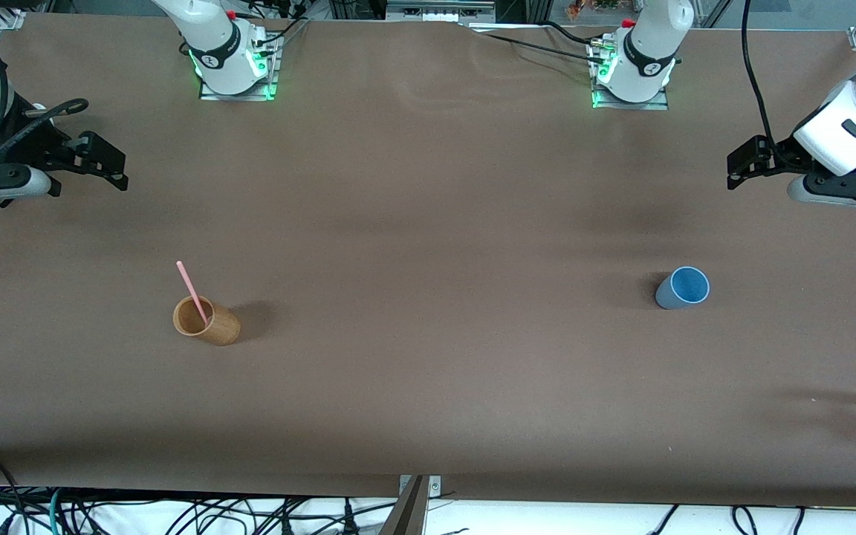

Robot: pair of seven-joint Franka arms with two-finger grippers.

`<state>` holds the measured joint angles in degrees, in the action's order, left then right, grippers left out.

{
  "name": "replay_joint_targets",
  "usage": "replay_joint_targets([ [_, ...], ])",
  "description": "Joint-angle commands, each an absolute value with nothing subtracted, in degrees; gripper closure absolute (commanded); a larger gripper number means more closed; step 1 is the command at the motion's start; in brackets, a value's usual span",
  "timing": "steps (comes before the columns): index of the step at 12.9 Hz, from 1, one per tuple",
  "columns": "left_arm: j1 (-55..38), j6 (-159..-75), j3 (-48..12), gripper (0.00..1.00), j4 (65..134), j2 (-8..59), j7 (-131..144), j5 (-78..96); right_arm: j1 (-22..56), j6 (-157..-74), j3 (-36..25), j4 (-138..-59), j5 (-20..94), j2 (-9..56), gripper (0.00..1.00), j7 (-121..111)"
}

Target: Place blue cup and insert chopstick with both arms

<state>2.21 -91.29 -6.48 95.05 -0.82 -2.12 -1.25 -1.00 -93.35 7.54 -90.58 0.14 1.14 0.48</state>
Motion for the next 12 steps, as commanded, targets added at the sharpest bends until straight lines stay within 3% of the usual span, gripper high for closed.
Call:
replay_joint_targets([
  [1, 1.8, -90.1, -6.4, 0.00, 93.4, -0.1, -1.2, -0.6, -0.7, -93.3, 7.6, -90.3, -0.6, 1.1, 0.00, 1.9],
  [12, 3.4, -90.1, -6.5, 0.00, 93.3, 1.2, -1.2, 0.0, -0.7, -93.3, 7.6, -90.1, -0.9, 1.2, 0.00, 1.7],
])
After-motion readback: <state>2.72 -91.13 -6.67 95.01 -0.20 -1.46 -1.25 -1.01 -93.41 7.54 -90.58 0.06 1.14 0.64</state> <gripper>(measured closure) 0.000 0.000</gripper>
